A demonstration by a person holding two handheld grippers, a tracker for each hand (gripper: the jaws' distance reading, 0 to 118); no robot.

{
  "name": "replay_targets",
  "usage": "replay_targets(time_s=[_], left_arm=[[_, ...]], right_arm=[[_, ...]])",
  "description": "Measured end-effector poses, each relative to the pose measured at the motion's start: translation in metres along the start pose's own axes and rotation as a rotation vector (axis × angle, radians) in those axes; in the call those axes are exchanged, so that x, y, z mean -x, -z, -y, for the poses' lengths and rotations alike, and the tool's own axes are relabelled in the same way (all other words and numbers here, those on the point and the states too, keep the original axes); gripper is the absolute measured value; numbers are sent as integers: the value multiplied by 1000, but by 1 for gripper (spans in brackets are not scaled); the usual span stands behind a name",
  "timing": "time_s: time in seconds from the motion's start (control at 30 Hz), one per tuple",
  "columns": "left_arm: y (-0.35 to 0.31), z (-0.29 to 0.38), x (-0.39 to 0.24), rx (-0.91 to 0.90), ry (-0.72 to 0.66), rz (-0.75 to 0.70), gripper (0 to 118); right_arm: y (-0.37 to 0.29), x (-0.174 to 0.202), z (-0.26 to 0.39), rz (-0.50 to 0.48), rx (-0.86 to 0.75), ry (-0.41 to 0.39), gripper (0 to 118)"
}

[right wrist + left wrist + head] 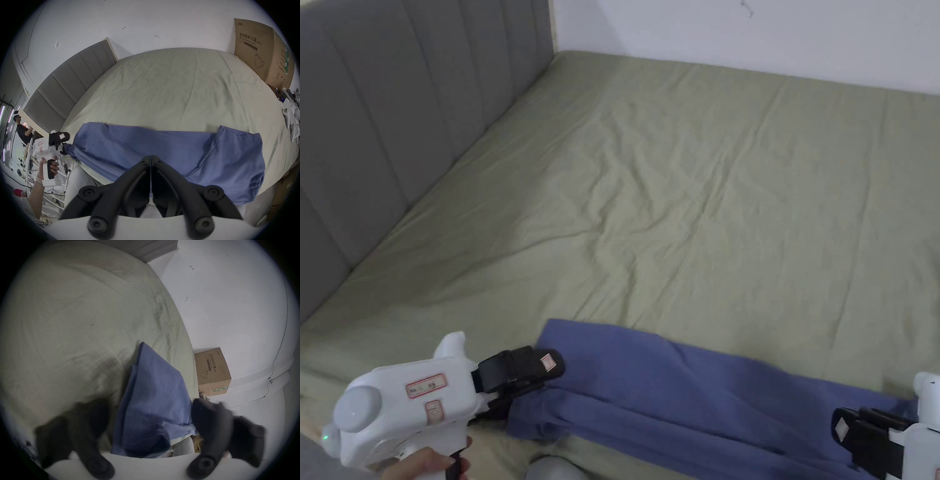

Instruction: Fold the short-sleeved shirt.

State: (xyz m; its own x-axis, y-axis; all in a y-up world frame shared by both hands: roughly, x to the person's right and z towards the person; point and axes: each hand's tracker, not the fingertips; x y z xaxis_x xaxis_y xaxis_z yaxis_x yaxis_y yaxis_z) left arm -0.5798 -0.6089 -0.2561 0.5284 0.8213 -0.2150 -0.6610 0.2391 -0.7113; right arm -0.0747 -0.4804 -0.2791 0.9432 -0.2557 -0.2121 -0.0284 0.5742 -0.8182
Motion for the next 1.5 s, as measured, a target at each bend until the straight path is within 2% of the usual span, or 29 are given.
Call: replay_targets(time_s=[0.03, 0.07, 0.13, 0.27, 0.33, 0.4, 0.47, 0.57, 0.67, 0.73, 0.77, 0.8, 0.83, 0.87, 0.9, 0.93, 1.0, 1.1, 1.13, 1.17, 1.2, 1.23, 1.27, 1.3, 1.33, 1.43, 1.5], left_arm=[[-2, -1, 4, -26, 1, -35, 19], [3, -1, 9, -9, -23, -103, 6], [10, 2, 18, -3, -18, -47, 6], [-4, 4, -19, -30, 17, -87, 5], [-15, 5, -52, -59, 122, -45, 5], [-21, 10, -97, -76, 256, -63, 6], [-16, 22, -140, -68, 355, -2, 6], [15, 58, -205, -1, 498, 108, 6], [71, 95, -242, 133, 650, 100, 6], [117, 119, -245, 239, 616, 97, 7], [141, 126, -240, 288, 592, 91, 8], [159, 135, -237, 332, 570, 66, 19], [175, 144, -235, 372, 581, 46, 44], [184, 150, -235, 404, 585, -4, 90], [190, 155, -235, 409, 582, -53, 113], [188, 156, -235, 368, 580, -30, 118], [168, 147, -236, 316, 529, 21, 113], [138, 123, -238, 278, 459, 90, 113], [129, 115, -235, 233, 438, 104, 109], [122, 106, -235, 187, 415, 107, 92], [115, 100, -231, 147, 417, 82, 62], [113, 97, -226, 121, 416, 31, 26], [114, 96, -221, 121, 428, -40, 3], [120, 98, -216, 143, 456, -112, 4], [124, 102, -210, 196, 459, -117, 4], [143, 128, -200, 324, 434, -56, 4], [160, 152, -201, 414, 465, -41, 4]], right_arm=[[2, 0, 1, -11, 3, 5, 1], [3, 0, 1, -13, 2, 10, 1], [5, -2, 2, -20, 7, 19, 1], [-1, -17, 7, -6, 2, 60, 1], [-6, -34, 8, -2, -6, 77, 1], [-14, -46, 10, 16, -20, 98, 1], [-24, -56, 13, 30, -40, 134, 1], [-37, -76, 21, 41, -65, 195, 1], [-47, -95, 31, 63, -79, 240, 1], [-55, -106, 38, 76, -87, 276, 1], [-58, -112, 42, 79, -94, 292, 1], [-62, -117, 45, 86, -97, 306, 1], [-66, -122, 48, 96, -100, 318, 1], [-68, -127, 50, 102, -101, 325, 1], [-72, -131, 53, 115, -99, 335, 1], [-75, -135, 55, 125, -103, 344, 1], [-79, -141, 58, 132, -109, 357, 1], [-81, -147, 62, 134, -113, 372, 1], [-81, -148, 63, 135, -113, 376, 1], [-80, -148, 64, 133, -113, 379, 1], [-79, -148, 65, 132, -114, 383, 1], [-77, -149, 66, 126, -115, 389, 1], [-76, -148, 66, 119, -114, 394, 1], [-75, -147, 67, 111, -112, 397, 1], [-73, -146, 67, 104, -109, 396, 1], [-68, -141, 67, 96, -95, 374, 1], [-65, -140, 67, 96, -87, 371, 1]])
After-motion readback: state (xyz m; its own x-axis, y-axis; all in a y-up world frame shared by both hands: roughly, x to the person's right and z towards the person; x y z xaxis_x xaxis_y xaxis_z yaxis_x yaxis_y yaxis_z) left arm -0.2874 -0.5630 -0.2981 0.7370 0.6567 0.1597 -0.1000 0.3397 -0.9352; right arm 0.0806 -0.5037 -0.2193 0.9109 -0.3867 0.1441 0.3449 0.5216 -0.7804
